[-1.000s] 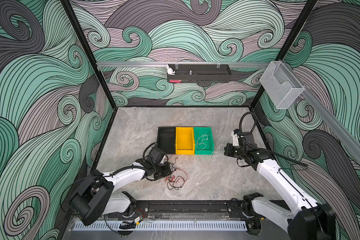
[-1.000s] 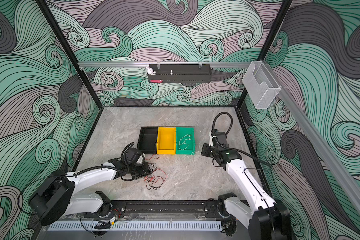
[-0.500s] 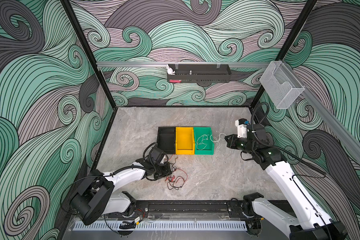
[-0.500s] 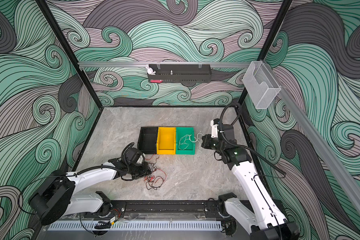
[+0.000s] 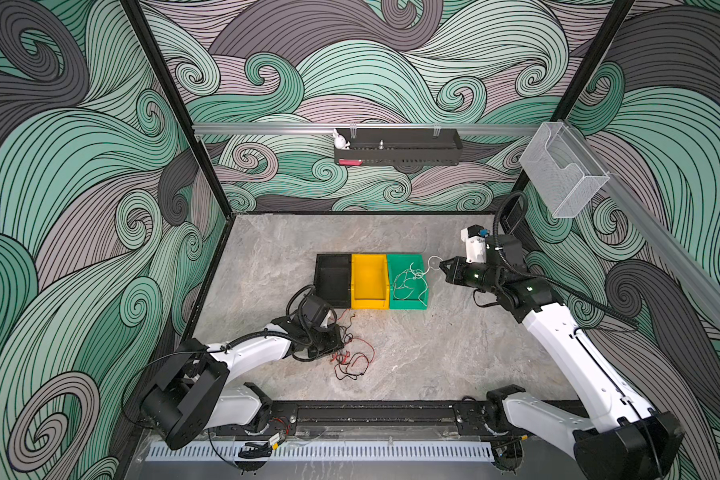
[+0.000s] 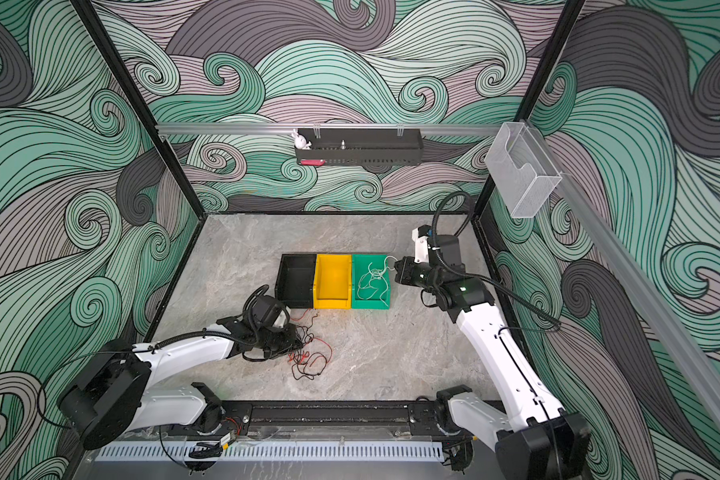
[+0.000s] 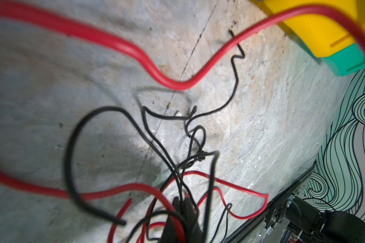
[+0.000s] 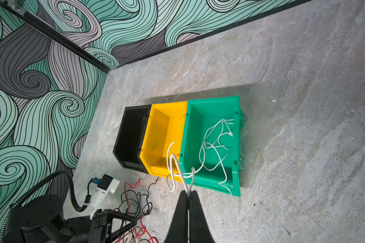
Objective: Untangle the cables
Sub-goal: 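Lower the white wire into the green bin and open the right gripper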
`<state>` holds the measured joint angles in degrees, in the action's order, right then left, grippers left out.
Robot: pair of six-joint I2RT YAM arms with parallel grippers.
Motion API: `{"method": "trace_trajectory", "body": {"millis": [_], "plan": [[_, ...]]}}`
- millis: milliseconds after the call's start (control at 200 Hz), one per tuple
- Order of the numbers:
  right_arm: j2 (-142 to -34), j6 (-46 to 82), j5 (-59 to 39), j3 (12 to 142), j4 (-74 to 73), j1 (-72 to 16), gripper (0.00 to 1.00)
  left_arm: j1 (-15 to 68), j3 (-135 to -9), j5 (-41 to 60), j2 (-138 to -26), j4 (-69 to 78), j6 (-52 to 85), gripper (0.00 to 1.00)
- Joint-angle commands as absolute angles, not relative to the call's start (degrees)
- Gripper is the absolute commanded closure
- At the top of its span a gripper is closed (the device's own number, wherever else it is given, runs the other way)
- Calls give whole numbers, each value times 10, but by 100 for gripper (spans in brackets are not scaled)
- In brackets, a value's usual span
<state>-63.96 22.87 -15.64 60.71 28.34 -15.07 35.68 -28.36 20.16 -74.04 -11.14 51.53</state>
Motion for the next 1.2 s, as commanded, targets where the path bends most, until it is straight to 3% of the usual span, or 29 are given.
{"method": "trace_trajectory", "body": {"millis": [0, 270, 595, 886, 1196], "plan": [[-667, 232, -159, 627, 256, -155, 99, 353, -301, 210, -742, -119, 518, 100], [-755, 232, -177, 624, 175, -172, 100, 353, -315, 215, -750, -128, 535, 100], [-863, 221, -80, 631, 222, -208, 100, 353, -355, 227, -765, -159, 541, 100], [-982, 191, 80, 712, 287, -257, 100, 353, -379, 230, -760, -197, 524, 100], [-1074, 195, 47, 775, 293, -282, 99, 353, -379, 233, -754, -196, 522, 100]]}}
